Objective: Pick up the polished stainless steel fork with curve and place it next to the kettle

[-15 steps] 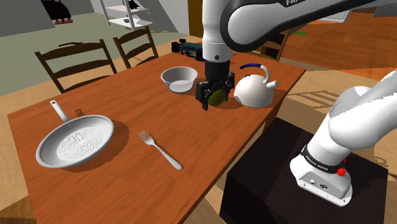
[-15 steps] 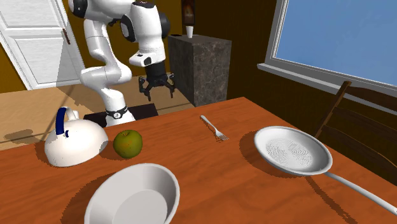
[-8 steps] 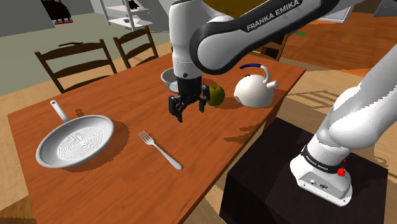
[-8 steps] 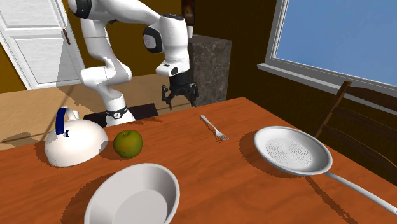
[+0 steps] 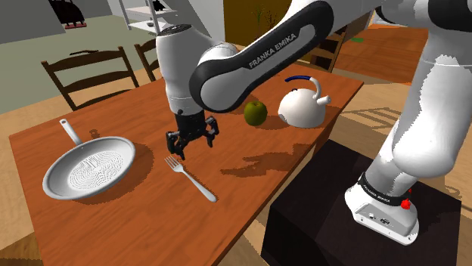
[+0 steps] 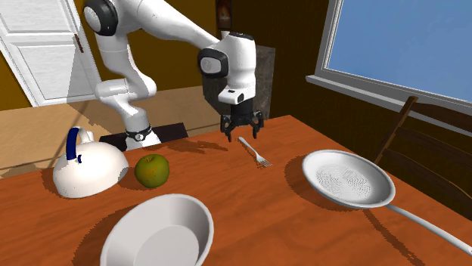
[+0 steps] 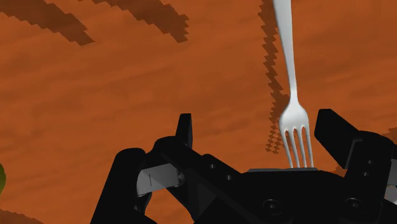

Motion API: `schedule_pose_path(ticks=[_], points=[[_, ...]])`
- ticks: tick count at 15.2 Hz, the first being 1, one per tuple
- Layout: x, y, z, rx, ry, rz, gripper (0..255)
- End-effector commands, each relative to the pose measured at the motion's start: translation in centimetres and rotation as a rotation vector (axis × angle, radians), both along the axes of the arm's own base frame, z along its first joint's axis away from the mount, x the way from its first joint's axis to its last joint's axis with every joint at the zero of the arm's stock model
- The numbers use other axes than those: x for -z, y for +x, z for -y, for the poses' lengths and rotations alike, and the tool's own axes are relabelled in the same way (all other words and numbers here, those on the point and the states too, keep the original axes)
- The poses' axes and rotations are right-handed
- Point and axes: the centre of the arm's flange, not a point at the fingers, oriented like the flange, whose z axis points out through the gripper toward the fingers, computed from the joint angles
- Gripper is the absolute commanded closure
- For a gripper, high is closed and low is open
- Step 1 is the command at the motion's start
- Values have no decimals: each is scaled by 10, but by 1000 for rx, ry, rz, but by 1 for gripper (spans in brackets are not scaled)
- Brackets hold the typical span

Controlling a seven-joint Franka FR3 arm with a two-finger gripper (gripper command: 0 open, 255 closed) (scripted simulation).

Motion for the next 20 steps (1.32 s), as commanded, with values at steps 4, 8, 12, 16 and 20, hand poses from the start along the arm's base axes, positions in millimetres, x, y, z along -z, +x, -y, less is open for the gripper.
schedule_pose_path(ticks=[4,8,12,16,20], points=[[24,30,-55,11,-13,28,0],[41,32,-57,11,-13,29,0],[65,34,-58,11,-13,29,0],[65,34,-58,11,-13,29,0],[65,34,-58,11,-13,29,0]])
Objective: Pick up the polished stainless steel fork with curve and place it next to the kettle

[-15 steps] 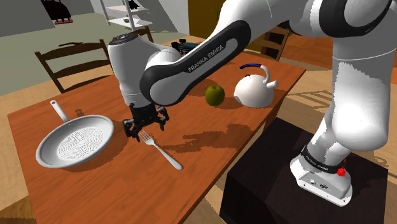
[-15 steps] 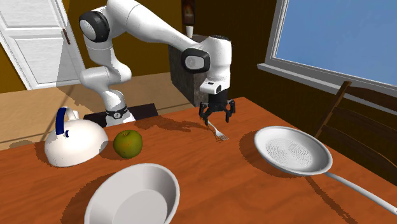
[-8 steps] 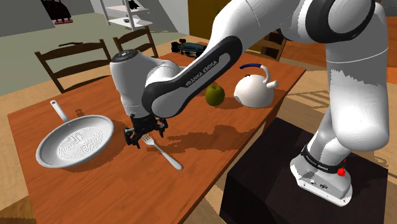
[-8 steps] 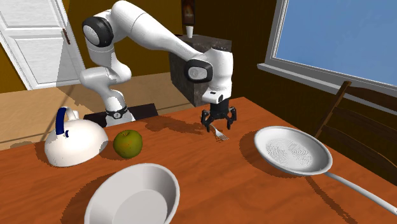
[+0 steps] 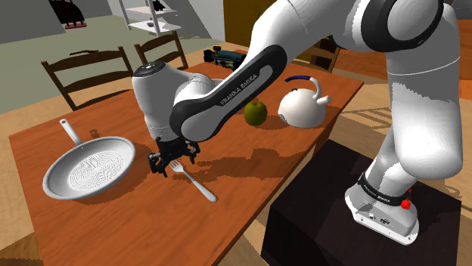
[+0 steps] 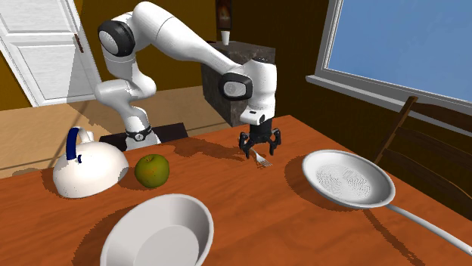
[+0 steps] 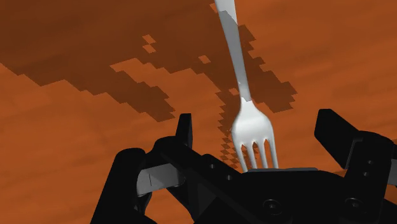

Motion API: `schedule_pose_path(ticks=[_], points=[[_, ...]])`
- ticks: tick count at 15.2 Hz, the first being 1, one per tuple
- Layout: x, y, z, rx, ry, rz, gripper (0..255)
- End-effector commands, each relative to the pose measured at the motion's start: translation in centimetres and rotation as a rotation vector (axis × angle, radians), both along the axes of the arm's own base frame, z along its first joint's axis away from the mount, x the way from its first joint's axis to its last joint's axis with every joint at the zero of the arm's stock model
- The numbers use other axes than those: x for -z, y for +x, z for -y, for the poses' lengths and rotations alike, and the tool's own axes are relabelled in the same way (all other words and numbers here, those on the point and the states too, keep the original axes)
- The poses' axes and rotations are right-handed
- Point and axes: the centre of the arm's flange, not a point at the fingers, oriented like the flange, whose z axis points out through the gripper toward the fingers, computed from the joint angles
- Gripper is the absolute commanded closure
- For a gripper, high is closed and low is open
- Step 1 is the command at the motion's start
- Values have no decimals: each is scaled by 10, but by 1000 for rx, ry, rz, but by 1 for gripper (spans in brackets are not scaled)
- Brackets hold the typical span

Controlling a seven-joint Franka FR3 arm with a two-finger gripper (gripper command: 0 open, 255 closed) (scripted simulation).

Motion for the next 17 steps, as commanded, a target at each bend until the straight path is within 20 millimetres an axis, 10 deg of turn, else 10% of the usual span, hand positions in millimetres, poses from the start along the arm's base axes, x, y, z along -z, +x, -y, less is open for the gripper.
schedule_pose_path(ticks=[1,10,17], points=[[0,0,0,0,0,0,255],[0,0,0,0,0,0,255],[-37,0,0,0,0,0,255]])
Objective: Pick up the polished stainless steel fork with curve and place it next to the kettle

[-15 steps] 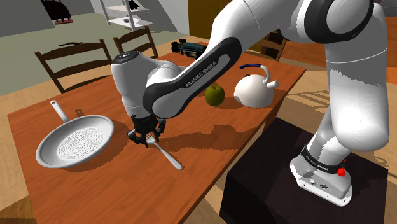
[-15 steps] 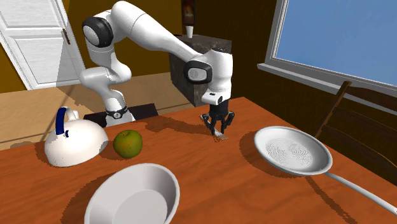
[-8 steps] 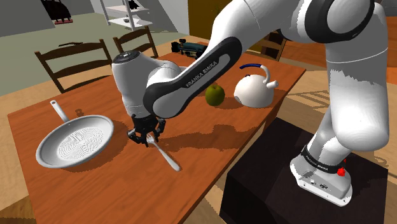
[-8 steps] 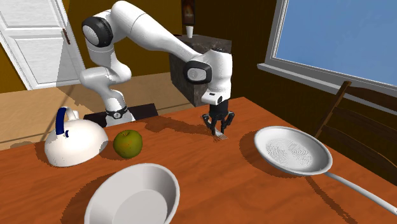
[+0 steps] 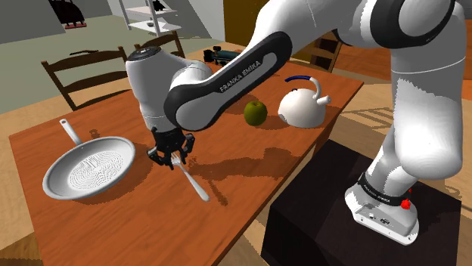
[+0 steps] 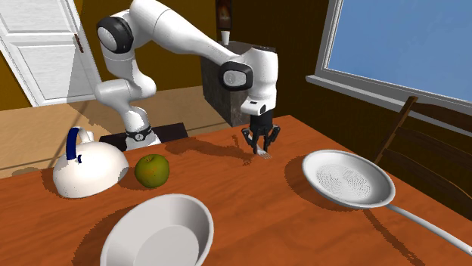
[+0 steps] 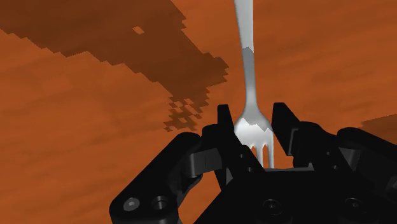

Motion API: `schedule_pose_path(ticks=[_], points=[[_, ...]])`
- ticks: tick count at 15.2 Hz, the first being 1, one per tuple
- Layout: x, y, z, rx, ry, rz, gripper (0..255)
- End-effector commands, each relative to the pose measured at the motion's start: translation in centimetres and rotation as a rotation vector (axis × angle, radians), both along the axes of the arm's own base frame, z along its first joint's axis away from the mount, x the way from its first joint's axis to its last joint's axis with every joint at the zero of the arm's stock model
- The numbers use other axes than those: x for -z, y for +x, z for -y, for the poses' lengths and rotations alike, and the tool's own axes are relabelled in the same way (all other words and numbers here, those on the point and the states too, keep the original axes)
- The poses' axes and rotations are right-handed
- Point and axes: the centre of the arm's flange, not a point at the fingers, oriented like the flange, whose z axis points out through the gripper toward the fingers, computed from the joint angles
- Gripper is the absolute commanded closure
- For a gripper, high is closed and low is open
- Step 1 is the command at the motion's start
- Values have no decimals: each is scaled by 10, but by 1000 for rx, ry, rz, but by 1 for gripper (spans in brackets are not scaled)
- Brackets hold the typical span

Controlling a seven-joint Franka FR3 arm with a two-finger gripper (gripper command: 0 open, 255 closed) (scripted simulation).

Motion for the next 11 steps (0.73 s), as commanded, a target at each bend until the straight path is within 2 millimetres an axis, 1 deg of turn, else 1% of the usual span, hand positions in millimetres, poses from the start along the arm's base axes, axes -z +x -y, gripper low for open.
schedule_pose_path(ticks=[1,11], points=[[-11,0,0,0,0,0,255],[-64,0,0,0,0,0,255]])
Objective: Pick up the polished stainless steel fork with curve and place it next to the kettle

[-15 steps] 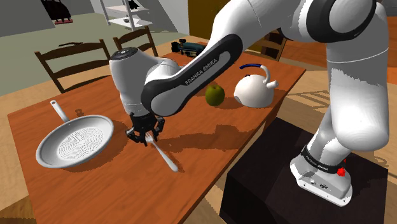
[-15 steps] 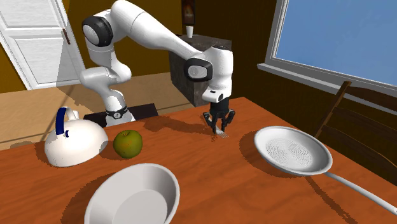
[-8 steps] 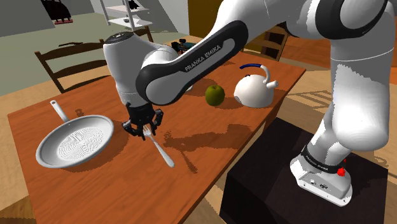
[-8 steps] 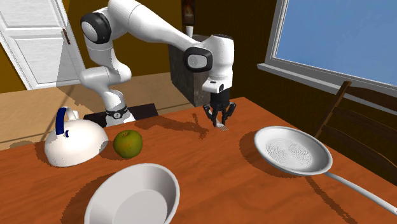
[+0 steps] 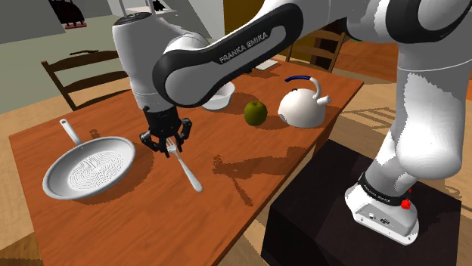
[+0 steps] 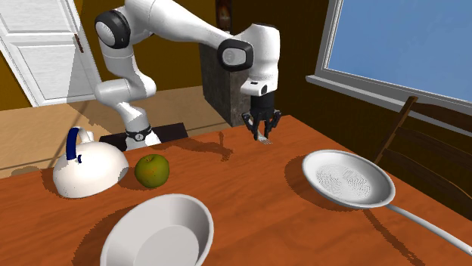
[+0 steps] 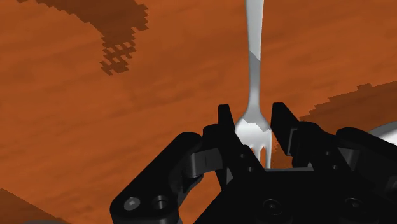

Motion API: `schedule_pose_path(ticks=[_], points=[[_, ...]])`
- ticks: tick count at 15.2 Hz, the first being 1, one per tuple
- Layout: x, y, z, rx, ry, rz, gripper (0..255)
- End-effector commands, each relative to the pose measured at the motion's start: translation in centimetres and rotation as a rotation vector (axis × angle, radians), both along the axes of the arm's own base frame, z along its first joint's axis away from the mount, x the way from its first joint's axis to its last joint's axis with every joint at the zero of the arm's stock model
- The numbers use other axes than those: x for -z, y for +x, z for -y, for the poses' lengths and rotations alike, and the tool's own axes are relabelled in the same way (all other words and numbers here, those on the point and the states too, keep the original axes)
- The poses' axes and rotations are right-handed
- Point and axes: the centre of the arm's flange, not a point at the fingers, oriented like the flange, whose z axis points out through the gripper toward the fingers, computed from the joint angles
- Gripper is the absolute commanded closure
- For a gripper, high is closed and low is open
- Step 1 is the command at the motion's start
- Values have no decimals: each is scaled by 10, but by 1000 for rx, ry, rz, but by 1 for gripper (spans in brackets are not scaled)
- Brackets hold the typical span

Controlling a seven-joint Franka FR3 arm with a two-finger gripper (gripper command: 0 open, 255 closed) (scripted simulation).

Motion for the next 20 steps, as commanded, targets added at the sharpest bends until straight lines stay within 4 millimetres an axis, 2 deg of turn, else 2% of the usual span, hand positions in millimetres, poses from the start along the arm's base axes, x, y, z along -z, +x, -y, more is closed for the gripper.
schedule_pose_path(ticks=[1,20], points=[[-10,1,0,0,0,0,255],[-111,1,0,0,0,0,255]])
